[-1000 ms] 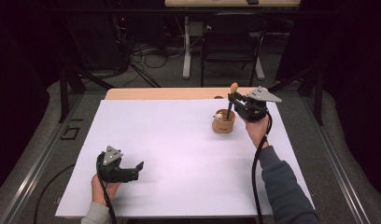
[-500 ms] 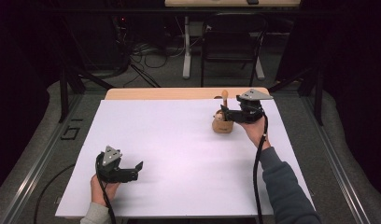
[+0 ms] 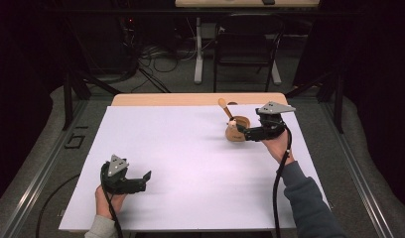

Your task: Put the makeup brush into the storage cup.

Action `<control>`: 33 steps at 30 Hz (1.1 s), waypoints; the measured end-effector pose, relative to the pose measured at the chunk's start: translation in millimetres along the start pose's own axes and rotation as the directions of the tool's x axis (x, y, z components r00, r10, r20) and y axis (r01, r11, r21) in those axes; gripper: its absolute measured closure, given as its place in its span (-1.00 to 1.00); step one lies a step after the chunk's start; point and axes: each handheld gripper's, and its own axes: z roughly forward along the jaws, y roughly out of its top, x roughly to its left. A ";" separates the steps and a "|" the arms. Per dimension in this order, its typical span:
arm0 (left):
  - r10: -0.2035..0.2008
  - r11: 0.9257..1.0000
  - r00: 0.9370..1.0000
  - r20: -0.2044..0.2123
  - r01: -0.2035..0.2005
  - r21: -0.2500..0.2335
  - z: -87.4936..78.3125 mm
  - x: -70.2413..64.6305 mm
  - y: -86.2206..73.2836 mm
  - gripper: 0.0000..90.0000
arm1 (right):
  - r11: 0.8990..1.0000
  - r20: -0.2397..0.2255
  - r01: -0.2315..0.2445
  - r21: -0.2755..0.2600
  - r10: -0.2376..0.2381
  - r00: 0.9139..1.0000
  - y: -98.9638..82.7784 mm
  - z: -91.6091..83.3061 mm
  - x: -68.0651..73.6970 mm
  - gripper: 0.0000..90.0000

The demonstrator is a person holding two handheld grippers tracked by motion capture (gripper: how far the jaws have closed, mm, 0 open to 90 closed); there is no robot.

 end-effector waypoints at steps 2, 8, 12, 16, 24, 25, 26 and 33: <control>0.001 1.000 1.000 0.005 -0.001 -0.005 -0.6 0.0 0.0 -1.00 | 1.000 -0.007 0.002 -0.008 -0.002 1.000 -1.5 -2.6 2.0 -0.91; 0.007 1.000 1.000 0.005 -0.007 -0.008 -1.3 -1.2 0.2 -1.00 | 1.000 -0.023 0.013 -0.023 -0.014 1.000 -4.8 -13.0 10.6 -0.98; 0.007 1.000 1.000 0.006 -0.007 -0.013 -1.7 -1.5 0.3 -1.00 | 0.999 -0.023 0.022 -0.047 -0.024 0.999 -6.9 -22.1 16.8 -1.00; 0.012 1.000 1.000 0.005 -0.012 -0.012 -1.8 -2.5 0.8 -1.00 | 0.998 -0.032 0.029 -0.054 -0.030 0.999 -11.1 -27.3 22.6 -1.00; 0.023 0.999 1.000 0.010 -0.023 -0.031 -5.0 -2.1 1.0 -1.00 | 0.990 0.005 0.074 -0.122 -0.074 0.997 -16.9 -45.0 36.5 -1.00; 0.028 0.999 1.000 0.008 -0.028 -0.036 -5.7 -1.8 1.2 -1.00 | 0.989 0.006 0.078 -0.126 -0.078 0.997 -17.4 -48.3 38.3 -1.00; 0.029 0.999 1.000 0.006 -0.029 -0.041 -6.5 -1.8 1.3 -1.00 | 0.987 0.009 0.082 -0.138 -0.081 0.997 -18.0 -50.9 40.0 -1.00; 0.032 0.997 1.000 0.001 -0.031 -0.077 -13.5 -2.6 2.0 -1.00 | 0.978 0.012 0.087 -0.192 -0.086 0.996 -24.6 -69.1 50.2 -1.00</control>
